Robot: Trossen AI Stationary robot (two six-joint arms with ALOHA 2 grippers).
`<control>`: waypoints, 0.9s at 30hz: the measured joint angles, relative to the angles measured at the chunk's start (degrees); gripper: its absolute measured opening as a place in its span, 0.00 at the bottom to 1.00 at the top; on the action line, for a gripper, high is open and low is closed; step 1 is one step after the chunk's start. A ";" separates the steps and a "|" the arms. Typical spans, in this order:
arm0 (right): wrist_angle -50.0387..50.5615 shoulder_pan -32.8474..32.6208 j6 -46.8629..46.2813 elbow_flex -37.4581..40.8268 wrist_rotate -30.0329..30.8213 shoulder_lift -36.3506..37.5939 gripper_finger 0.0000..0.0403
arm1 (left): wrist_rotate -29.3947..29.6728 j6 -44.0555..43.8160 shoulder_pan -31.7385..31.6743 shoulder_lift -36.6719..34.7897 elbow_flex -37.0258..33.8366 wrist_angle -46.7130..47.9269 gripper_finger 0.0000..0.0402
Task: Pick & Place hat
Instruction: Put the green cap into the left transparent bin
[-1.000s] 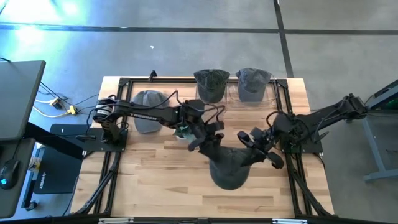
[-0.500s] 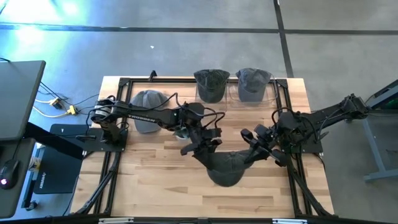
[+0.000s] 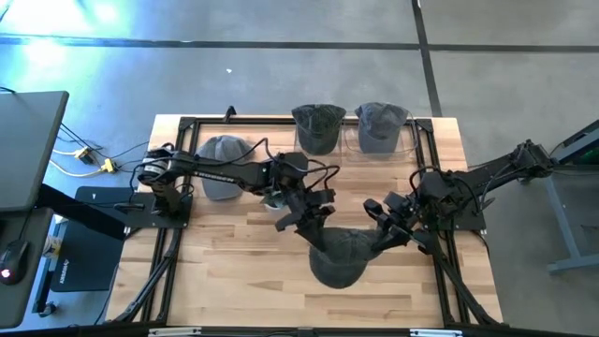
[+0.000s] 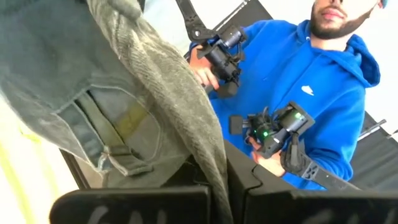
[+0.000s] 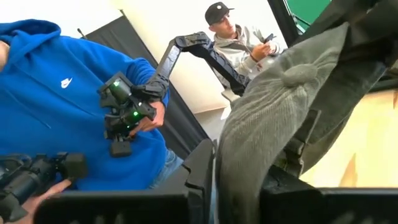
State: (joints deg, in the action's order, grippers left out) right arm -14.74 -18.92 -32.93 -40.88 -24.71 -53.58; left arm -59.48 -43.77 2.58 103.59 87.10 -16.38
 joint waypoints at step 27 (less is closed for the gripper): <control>9.58 1.33 5.40 -1.91 -4.52 0.33 0.03 | -4.35 1.98 -3.98 -0.02 3.00 3.90 0.00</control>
State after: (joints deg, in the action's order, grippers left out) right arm -5.17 -17.58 -27.54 -42.79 -29.23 -53.25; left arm -63.83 -41.80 -1.40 103.57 90.11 -12.49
